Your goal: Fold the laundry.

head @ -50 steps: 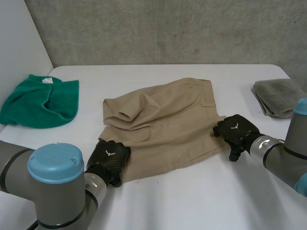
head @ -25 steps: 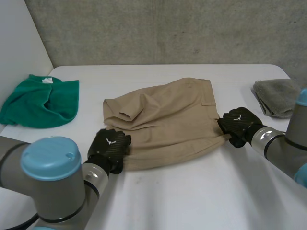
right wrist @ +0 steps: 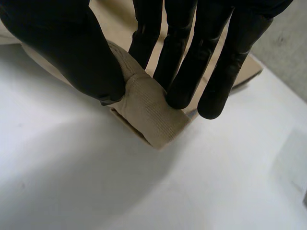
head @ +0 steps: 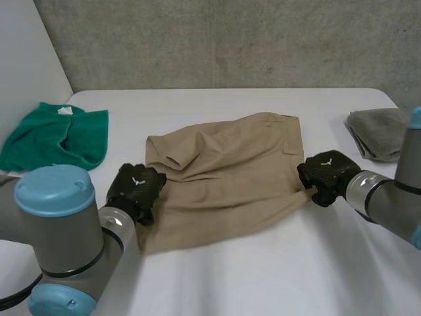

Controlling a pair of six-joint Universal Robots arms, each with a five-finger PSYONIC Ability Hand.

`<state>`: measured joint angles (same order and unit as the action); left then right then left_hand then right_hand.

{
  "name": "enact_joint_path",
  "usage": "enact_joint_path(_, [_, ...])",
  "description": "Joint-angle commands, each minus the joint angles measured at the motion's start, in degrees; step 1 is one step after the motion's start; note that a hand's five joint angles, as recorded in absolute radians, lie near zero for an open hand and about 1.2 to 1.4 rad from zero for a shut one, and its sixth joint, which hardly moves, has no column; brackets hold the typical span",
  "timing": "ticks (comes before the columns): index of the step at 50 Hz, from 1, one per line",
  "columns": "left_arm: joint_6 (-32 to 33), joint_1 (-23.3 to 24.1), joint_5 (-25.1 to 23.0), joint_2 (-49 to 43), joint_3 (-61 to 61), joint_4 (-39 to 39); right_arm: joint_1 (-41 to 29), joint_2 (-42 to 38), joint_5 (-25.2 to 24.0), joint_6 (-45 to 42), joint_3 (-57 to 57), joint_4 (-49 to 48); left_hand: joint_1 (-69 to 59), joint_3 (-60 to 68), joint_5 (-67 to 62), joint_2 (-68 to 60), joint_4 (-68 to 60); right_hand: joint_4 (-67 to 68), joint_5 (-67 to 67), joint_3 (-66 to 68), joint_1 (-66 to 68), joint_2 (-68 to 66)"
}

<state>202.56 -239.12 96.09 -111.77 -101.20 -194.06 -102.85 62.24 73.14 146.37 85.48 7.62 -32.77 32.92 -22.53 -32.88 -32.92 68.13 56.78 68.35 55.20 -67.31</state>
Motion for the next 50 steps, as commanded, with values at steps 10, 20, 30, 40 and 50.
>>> enact_joint_path(10, [-2.1,0.9,0.1,5.9,-4.8,6.2,-1.6,-3.4,5.4,0.3,-1.7,-1.5,5.6,-5.7,5.3,5.7,5.7,11.9,13.2,11.6,24.8,-12.7])
enact_joint_path(20, [-5.8,3.5,-0.1,2.3,-5.1,6.8,-1.7,-3.3,5.2,0.4,-1.4,-1.7,5.2,-5.4,5.0,5.3,5.4,11.9,13.2,11.6,24.8,-12.7])
enact_joint_path(30, [-5.8,3.5,-0.1,-3.1,-2.8,4.8,-2.6,-3.4,5.1,0.4,-0.4,-2.0,-3.0,2.8,-3.2,-2.9,-2.8,11.9,13.2,11.6,24.8,-12.7])
enact_joint_path(40, [-5.7,3.5,0.9,-2.4,-3.2,-2.1,-2.6,-3.0,5.1,0.3,0.1,-2.3,-45.2,45.0,-45.4,-45.1,-45.0,11.9,13.2,11.6,24.8,-12.7])
enact_joint_path(50, [-5.7,3.7,3.4,7.2,-3.9,-2.7,-2.4,-0.8,5.2,-0.6,0.7,-1.9,-47.2,47.1,-47.5,-47.1,-47.1,11.9,13.2,11.6,24.8,-12.7])
